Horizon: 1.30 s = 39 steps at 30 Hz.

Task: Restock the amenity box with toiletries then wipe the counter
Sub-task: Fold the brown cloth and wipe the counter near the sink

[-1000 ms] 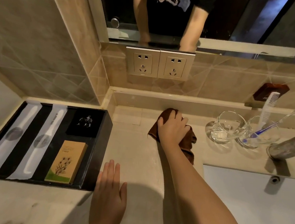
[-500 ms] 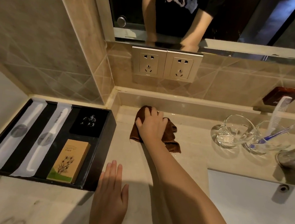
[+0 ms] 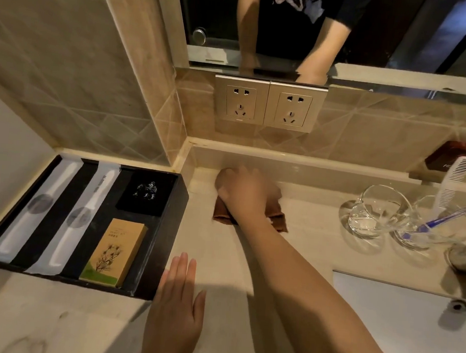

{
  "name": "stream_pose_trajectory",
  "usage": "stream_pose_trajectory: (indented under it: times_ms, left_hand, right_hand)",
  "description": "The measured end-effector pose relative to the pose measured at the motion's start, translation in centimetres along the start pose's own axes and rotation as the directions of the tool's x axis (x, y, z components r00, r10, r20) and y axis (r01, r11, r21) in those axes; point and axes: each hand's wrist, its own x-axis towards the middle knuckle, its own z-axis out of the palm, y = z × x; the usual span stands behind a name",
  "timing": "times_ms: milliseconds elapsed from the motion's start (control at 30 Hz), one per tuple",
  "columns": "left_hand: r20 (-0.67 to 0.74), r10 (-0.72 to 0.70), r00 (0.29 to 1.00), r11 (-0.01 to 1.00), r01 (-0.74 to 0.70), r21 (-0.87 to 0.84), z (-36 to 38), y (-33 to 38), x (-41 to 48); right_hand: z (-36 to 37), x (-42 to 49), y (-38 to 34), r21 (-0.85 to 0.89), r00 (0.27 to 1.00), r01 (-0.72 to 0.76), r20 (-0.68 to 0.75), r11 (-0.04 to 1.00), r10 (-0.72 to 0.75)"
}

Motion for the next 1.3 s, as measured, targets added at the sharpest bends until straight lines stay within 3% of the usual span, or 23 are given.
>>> stream_pose_trajectory:
  times_ms: [133,267,433,567,700,800,867,967,1067,1300]
  left_hand:
    - [-0.025,-0.037,0.999,0.999,0.038,0.022,0.1,0.2,0.1]
    - [-0.010,-0.088,0.996,0.996,0.088,0.029,0.0,0.6,0.4]
    - [-0.025,-0.074,0.997,0.997,0.075,0.033,-0.3,0.8,0.2]
    - [-0.035,-0.063,0.997,0.996,0.065,0.057,-0.1,0.7,0.3]
    - [-0.059,-0.054,0.997,0.997,0.057,0.047,0.2,0.6,0.2]
    - [-0.038,-0.016,0.999,0.998,0.018,0.058,0.4,0.2,0.2]
    - [-0.019,-0.029,0.999,0.996,0.030,0.087,0.6,0.1,0.3]
    - [-0.006,-0.101,0.995,0.993,0.101,0.064,0.3,0.4,0.2]
    - [-0.112,-0.038,0.993,0.998,0.044,0.053,0.1,0.8,-0.3]
    - [-0.092,0.002,0.996,0.999,0.003,0.052,0.0,0.7,-0.7]
  right_hand:
    - [-0.8,-2.6,4.6,-0.026,0.974,-0.218,-0.077,0.976,0.215]
    - [-2.2,-4.6,7.0,0.023,0.870,-0.487,-0.070,0.873,0.488]
    - [-3.2,-8.5,7.3,0.097,0.803,-0.591,-0.019,0.801,0.595]
    - [-3.6,-7.2,9.0,0.210,0.729,-0.642,-0.130,0.737,0.672]
    - [-3.6,-3.8,8.9,0.071,0.809,-0.584,-0.035,0.809,0.587]
    - [-2.6,-3.7,6.7,0.044,0.928,-0.370,-0.018,0.928,0.371]
    - [-2.0,-3.1,5.2,0.054,0.970,-0.244,0.010,0.968,0.244]
    - [-2.4,-2.6,5.1,0.068,0.977,-0.200,0.091,0.977,0.194]
    - [-2.5,-5.7,5.7,0.067,0.987,-0.125,0.113,0.990,0.117]
    - [-2.3,-15.8,3.7,0.046,0.994,-0.024,0.105,0.999,0.019]
